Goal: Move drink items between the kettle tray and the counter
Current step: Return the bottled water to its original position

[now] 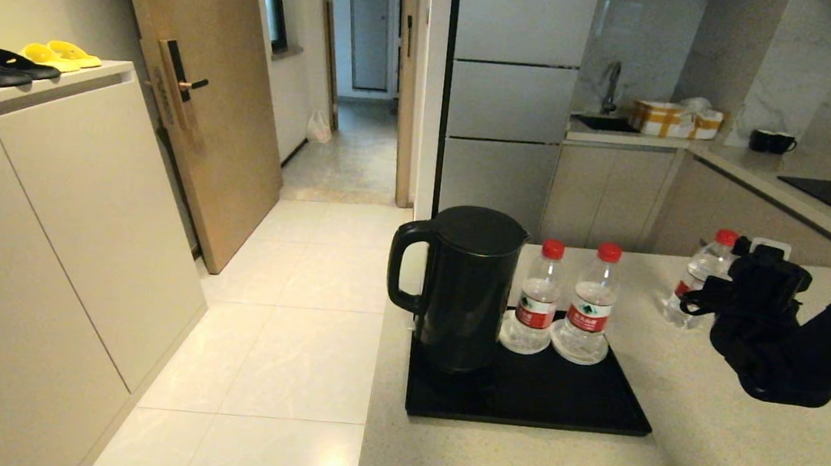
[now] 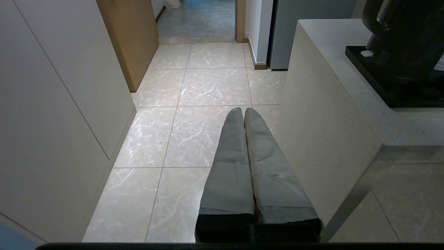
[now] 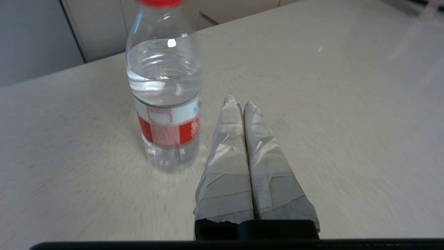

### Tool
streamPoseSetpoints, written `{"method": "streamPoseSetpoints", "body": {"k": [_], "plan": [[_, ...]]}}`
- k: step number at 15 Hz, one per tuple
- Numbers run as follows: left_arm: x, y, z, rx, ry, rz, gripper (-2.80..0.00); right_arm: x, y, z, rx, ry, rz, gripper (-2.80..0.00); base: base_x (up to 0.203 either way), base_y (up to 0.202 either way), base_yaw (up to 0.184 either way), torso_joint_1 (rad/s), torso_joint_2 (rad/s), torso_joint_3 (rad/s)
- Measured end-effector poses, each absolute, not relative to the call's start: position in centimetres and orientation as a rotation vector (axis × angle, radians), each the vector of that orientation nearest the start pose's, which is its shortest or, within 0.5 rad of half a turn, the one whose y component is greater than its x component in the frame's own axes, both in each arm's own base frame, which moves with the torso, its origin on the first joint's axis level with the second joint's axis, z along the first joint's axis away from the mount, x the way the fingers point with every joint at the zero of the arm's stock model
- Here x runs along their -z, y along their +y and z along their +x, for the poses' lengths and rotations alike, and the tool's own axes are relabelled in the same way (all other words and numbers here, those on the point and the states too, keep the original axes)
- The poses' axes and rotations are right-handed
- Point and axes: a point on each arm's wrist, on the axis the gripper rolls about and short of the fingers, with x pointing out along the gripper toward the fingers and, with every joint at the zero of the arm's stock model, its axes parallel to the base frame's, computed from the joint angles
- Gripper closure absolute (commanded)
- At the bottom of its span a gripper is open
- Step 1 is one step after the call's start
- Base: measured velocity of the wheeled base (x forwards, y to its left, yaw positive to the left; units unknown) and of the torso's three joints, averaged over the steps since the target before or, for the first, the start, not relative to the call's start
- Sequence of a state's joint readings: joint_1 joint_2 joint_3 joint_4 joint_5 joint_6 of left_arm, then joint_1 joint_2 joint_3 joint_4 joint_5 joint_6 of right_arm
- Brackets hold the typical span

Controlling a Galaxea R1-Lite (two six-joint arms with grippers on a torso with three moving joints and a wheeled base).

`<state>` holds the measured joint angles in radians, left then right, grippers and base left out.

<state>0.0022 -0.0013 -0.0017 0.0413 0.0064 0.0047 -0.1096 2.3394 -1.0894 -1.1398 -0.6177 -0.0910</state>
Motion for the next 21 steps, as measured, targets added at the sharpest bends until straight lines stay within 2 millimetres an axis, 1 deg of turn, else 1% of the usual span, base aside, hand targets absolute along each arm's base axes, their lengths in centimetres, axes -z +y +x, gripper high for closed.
{"method": "streamPoseSetpoints", "body": {"k": [1,3,6,11,14,18,21], "plan": [[-7.2,0.0,-2.3,-0.008,0.038,0.005,0.00,-5.7,-6.1,43.8,0.720,0.148,-0.135,-2.80,0.000,0.000,0.000,0.000,0.00,0.000],[-7.2,0.0,-2.3,-0.009,0.038,0.004,0.00,-4.5,-6.3,45.4,0.717,0.158,-0.156,-2.80,0.000,0.000,0.000,0.000,0.00,0.000],[-7.2,0.0,-2.3,-0.008,0.038,0.004,0.00,-3.3,-6.5,47.1,0.713,0.171,-0.162,-2.80,0.000,0.000,0.000,0.000,0.00,0.000],[-7.2,0.0,-2.3,-0.009,0.038,0.004,0.00,-1.9,-6.2,47.8,0.703,0.187,-0.167,-2.80,0.000,0.000,0.000,0.000,0.00,0.000],[-7.2,0.0,-2.3,-0.010,0.038,0.005,0.00,-1.7,-6.2,48.3,0.703,0.184,-0.167,-2.80,0.000,0.000,0.000,0.000,0.00,0.000],[-7.2,0.0,-2.3,-0.008,0.038,0.005,0.00,-2.0,-6.4,49.8,0.707,0.184,-0.167,-2.80,0.000,0.000,0.000,0.000,0.00,0.000],[-7.2,0.0,-2.3,-0.008,0.038,0.004,0.00,-1.8,-6.7,50.8,0.713,0.190,-0.168,-2.80,0.000,0.000,0.000,0.000,0.00,0.000]]}}
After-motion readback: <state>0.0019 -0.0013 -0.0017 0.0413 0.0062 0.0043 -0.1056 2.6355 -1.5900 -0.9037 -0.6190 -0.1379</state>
